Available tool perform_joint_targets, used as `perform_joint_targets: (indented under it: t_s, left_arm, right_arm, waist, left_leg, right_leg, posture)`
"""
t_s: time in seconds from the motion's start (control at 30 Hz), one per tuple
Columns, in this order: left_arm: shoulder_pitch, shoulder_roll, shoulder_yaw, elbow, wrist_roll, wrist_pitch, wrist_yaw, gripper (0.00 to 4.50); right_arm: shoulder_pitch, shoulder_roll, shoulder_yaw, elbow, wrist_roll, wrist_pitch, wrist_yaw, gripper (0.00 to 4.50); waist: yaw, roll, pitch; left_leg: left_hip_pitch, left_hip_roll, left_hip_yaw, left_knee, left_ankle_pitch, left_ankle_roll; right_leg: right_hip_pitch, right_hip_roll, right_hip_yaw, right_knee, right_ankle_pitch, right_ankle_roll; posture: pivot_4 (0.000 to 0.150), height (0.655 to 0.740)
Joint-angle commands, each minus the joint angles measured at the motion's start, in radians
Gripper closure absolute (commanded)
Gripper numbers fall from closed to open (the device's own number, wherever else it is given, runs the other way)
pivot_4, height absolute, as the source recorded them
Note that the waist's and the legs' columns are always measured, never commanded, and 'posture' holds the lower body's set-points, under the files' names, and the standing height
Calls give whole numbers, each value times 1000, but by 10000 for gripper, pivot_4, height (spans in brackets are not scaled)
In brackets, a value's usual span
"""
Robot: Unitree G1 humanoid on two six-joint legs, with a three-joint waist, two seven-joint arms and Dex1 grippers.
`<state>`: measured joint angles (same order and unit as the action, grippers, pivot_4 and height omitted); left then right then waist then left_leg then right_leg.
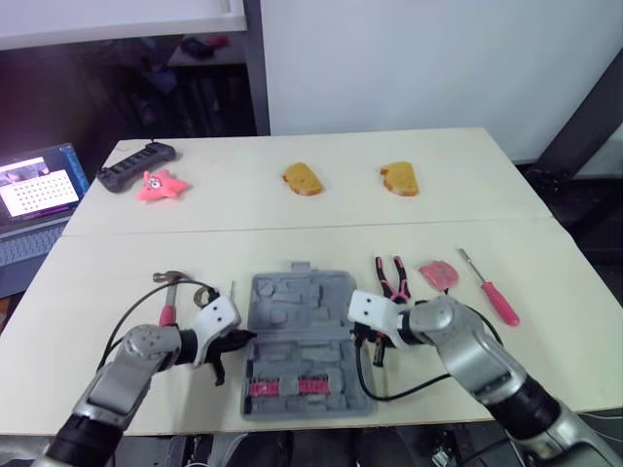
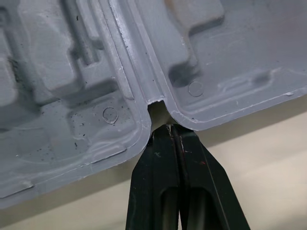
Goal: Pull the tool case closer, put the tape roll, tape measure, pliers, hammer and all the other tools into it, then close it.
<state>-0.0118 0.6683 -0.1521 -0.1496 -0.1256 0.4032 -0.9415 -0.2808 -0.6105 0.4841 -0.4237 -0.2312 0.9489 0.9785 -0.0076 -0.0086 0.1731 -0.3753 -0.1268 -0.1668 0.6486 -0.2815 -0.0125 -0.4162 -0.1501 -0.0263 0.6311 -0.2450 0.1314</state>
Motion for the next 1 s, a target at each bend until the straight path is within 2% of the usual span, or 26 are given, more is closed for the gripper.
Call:
perform_joint_targets:
  t_s: [0.03, 0.57, 0.77, 1.0]
  left_arm:
    - [39, 5, -33, -31, -3, 16, -6, 45000]
    - [-13, -48, -60, 1, 3, 22, 18, 45000]
    - [0, -46, -83, -25, -3, 25, -9, 45000]
    - [38, -52, -75, -70, -30, 63, -13, 45000]
  right_arm:
    - [29, 7, 3, -110, 36, 75, -30, 44308]
    - [-9, -18, -2, -67, 100, 87, -129, 44308]
    - [46, -75, 29, -166, 162, 159, -107, 44308]
    - [76, -63, 21, -207, 201, 209, -171, 44308]
  waist:
    - [2, 0, 0]
    - [24, 0, 0]
    - [25, 0, 0]
    - [22, 1, 0]
  left_leg:
    - [0, 0, 0, 0, 0, 0]
    - [1, 0, 0, 1, 0, 0]
    - [0, 0, 0, 0, 0, 0]
    - [1, 0, 0, 0, -1, 1]
  right_leg:
    - [0, 0, 0, 0, 0, 0]
    - [2, 0, 0, 0, 0, 0]
    - [2, 0, -1, -1, 0, 0]
    - [2, 0, -1, -1, 0, 0]
  posture:
    - [1500, 7219]
    - [1500, 7219]
    - [1500, 7219]
    - [1500, 7219]
